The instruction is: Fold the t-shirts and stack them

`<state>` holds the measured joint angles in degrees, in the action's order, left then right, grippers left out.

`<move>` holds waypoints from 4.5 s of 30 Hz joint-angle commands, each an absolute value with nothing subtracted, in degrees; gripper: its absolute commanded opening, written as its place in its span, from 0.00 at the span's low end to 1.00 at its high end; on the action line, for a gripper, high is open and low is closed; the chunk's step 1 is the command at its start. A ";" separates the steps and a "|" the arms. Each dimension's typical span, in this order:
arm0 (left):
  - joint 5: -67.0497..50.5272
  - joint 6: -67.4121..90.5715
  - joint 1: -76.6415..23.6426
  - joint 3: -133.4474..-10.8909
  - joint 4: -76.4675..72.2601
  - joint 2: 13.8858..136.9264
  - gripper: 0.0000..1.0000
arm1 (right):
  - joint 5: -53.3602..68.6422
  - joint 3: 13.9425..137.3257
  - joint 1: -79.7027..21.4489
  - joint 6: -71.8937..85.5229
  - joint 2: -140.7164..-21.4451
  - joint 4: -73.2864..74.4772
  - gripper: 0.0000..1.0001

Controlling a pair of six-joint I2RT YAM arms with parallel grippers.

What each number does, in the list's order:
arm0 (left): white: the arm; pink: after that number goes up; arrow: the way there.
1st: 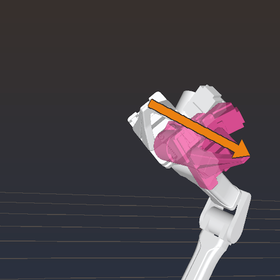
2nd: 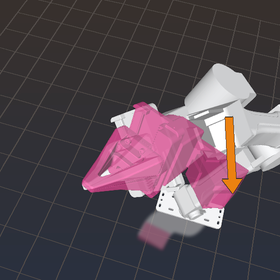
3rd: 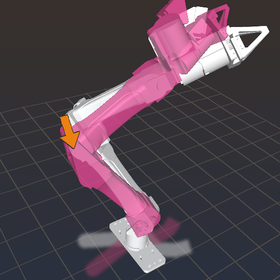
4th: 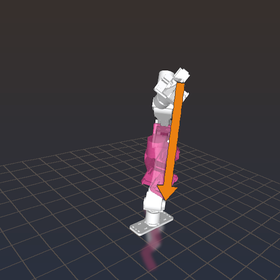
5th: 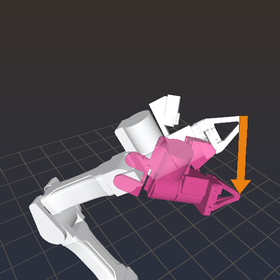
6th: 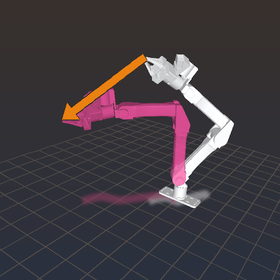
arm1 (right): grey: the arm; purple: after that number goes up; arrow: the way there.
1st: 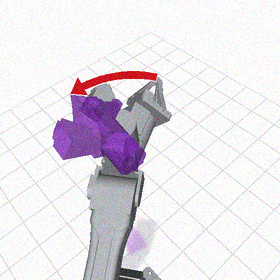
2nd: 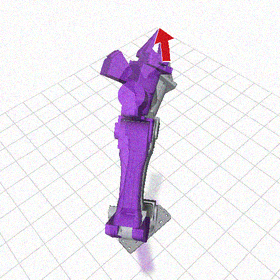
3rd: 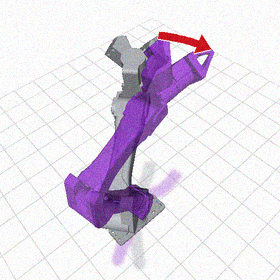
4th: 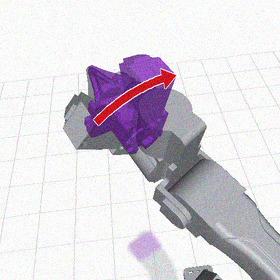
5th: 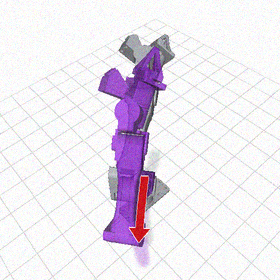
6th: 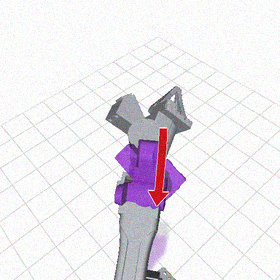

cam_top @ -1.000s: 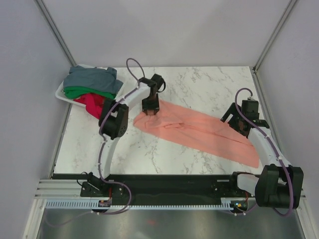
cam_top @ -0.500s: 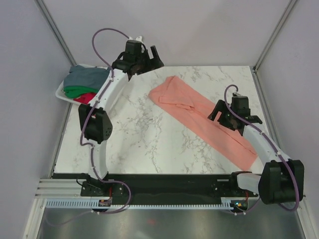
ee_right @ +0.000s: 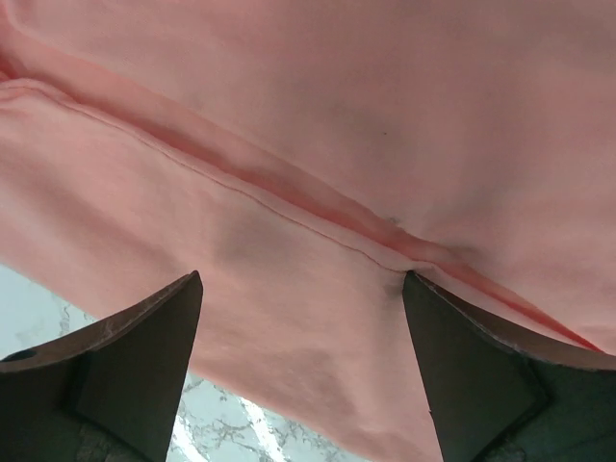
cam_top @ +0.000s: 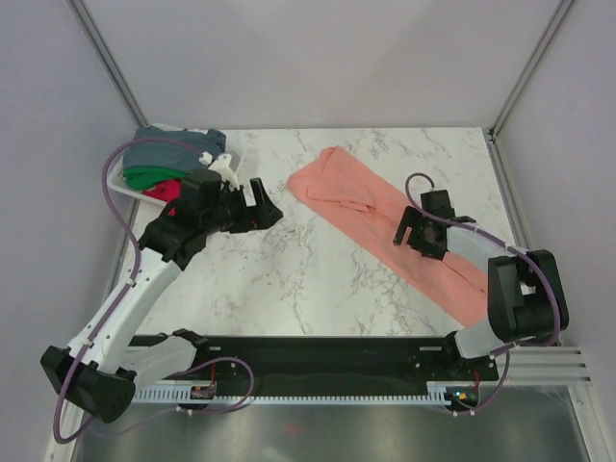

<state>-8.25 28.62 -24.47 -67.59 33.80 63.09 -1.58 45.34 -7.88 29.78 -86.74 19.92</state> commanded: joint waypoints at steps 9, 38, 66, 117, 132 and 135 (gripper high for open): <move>5.88 16.70 -24.26 -58.72 41.92 52.91 1.00 | -0.09 41.13 -30.04 48.49 -96.15 4.95 0.92; -1.86 31.45 -26.44 -55.55 52.63 47.03 0.97 | -14.47 57.41 -55.17 62.47 -80.00 25.48 0.98; 8.53 68.91 -52.82 -23.56 44.65 36.92 0.78 | -27.95 25.49 -85.60 87.97 -69.08 11.96 0.81; 14.94 68.39 -63.02 -32.51 48.25 41.39 0.02 | -34.69 32.33 -85.43 88.78 -65.39 26.87 0.00; 14.52 41.86 -42.75 -56.06 44.05 59.67 0.02 | -28.92 57.12 -56.72 57.84 -75.14 31.99 0.00; 12.23 38.25 -37.99 -59.31 41.23 64.58 0.02 | -26.46 61.77 -52.14 52.92 -78.74 30.42 0.00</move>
<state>15.25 47.66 -42.13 -54.70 46.46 61.54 -28.80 56.71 -56.10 61.49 -76.01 31.16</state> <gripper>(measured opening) 0.033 0.068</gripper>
